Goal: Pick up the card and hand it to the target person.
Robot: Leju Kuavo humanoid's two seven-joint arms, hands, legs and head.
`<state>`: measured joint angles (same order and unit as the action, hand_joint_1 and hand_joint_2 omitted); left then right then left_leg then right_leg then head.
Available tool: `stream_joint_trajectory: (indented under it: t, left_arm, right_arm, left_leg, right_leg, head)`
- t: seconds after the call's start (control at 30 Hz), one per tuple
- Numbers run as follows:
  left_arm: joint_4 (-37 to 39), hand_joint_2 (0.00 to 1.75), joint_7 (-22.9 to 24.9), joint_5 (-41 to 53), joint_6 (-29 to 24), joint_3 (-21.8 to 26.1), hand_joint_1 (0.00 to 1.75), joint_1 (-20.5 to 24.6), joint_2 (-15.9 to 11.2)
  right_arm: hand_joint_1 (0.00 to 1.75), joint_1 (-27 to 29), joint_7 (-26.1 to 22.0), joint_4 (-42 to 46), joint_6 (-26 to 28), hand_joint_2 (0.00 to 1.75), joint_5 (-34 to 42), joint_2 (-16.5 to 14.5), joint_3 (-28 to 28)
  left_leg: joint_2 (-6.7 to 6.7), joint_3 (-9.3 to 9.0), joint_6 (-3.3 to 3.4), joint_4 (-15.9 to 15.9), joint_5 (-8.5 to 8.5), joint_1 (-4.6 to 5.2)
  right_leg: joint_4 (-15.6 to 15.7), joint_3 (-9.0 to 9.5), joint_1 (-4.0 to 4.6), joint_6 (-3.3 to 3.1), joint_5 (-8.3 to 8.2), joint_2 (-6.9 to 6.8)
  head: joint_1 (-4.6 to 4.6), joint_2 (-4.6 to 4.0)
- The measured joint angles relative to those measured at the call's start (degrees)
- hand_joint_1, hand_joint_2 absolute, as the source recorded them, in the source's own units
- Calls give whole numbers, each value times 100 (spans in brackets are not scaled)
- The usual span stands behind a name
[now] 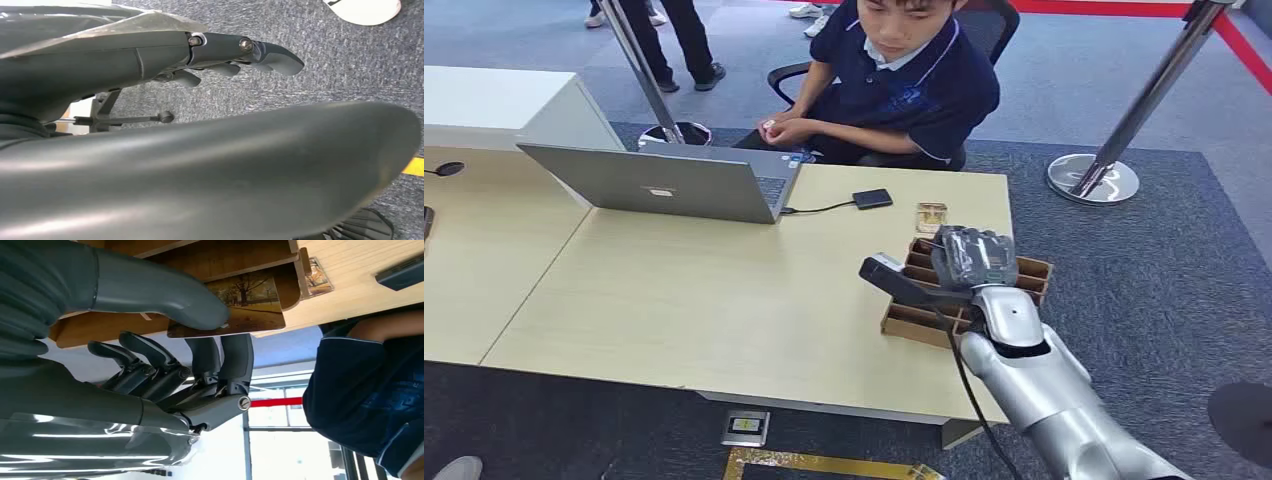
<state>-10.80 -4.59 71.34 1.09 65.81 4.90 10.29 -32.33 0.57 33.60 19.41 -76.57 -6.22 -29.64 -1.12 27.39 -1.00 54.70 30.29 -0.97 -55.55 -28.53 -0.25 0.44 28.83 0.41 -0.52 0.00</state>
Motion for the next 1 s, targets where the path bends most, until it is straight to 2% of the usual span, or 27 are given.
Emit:
stream_joint_trajectory:
  t: [0.13, 0.4, 0.57, 0.73, 1.0]
  left_arm:
    - [0, 0, -2, -5, 0, 0, 0, 0, 0]
    - [0, 0, -23, -13, 0, 2, 0, -3, 0]
    - [0, 0, -61, -7, 0, 2, 0, 0, 0]
    - [0, 0, -99, 16, 5, 1, 0, 6, 0]
    - [0, 0, -127, 99, 13, 0, 0, 21, 4]
  right_arm:
    - [175, 132, -118, 327, 0, 175, -44, 42, 50]
    - [175, 486, -396, 1600, -180, 175, -64, 217, 69]
    - [175, 467, -544, 2253, -407, 175, 31, 266, 56]
    - [175, 202, -691, 2195, -400, 175, 228, 193, 19]
    - [175, -332, -695, 1205, 62, 175, 376, -127, 7]
  left_leg:
    - [0, 1, 0, 0, 0, 0]
    - [0, 1, 0, 0, 0, 0]
    - [0, 0, 0, 0, 0, 0]
    - [0, 0, -1, 0, -1, 0]
    - [0, -1, -2, 0, -3, 0]
  right_leg:
    - [1, -1, 0, 0, 0, 0]
    - [0, -1, 0, 0, 0, 0]
    - [-2, 0, 0, -1, -1, 0]
    - [-4, 1, 0, -2, -1, 0]
    - [-7, 0, 0, -2, -1, 0]
  head:
    - [0, 0]
    - [-1, 0]
    - [0, 0]
    - [0, 0]
    - [0, 0]
